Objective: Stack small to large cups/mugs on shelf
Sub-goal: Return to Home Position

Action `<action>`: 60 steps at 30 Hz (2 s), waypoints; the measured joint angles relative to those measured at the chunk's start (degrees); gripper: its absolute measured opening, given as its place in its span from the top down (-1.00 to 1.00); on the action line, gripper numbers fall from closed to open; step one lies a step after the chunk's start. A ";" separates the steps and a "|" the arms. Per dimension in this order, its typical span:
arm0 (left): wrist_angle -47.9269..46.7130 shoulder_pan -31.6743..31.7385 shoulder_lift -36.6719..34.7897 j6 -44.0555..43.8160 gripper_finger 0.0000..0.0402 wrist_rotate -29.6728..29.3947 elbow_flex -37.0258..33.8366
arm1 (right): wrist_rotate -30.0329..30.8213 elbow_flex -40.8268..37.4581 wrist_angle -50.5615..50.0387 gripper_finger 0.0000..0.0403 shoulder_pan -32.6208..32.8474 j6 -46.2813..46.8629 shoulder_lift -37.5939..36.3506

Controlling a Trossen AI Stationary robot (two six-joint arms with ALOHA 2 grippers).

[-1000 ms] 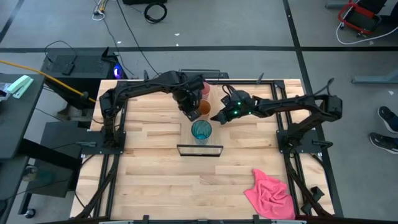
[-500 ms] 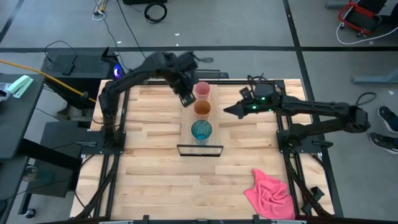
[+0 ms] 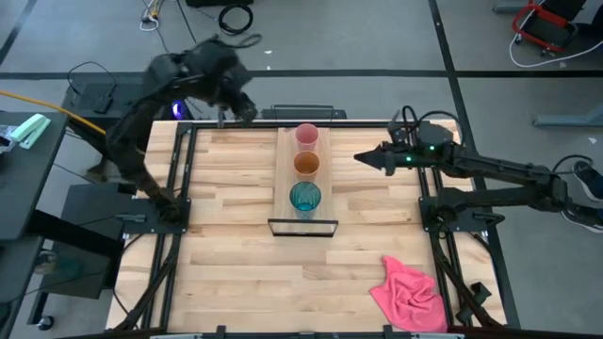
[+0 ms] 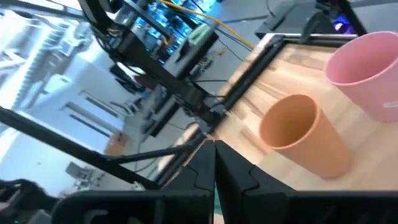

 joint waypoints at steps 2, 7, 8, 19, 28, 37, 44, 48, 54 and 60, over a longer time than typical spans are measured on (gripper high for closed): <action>0.11 -0.09 -2.35 -1.44 0.92 -1.48 0.00 | -0.09 0.00 0.00 0.94 0.28 1.09 -1.24; -1.43 -0.68 -6.67 -1.49 0.87 -2.52 0.00 | -0.17 0.00 0.02 0.94 0.79 2.94 -3.95; -2.54 -0.87 -7.37 -1.41 0.86 -2.58 0.00 | -0.71 0.00 0.00 0.94 0.79 2.98 -4.43; -3.63 -5.09 -12.13 -7.99 0.86 -2.85 -0.09 | -4.89 0.00 2.04 0.94 6.03 2.83 -10.74; 16.53 -19.35 -12.74 -7.08 0.86 -1.95 -2.98 | 4.06 0.00 2.92 0.94 14.40 -0.92 -14.39; 50.53 -26.81 -15.36 -10.09 0.81 4.54 -28.06 | 4.48 0.00 2.83 0.94 18.30 -2.55 -14.49; 64.18 -25.94 -20.44 -13.81 0.85 4.91 -43.77 | 4.48 -0.95 2.47 0.94 19.94 -5.98 -19.72; 73.51 -25.17 -27.28 -14.67 0.87 3.37 -54.16 | 5.30 -3.36 2.67 0.94 19.91 -6.59 -26.69; 82.62 -25.18 -40.83 -14.73 0.85 0.35 -69.56 | 6.63 -5.29 4.13 0.94 19.91 -8.35 -33.82; 89.12 -25.18 -54.23 -14.33 0.82 -1.93 -80.58 | 9.05 -5.42 4.67 0.94 19.87 -11.43 -39.23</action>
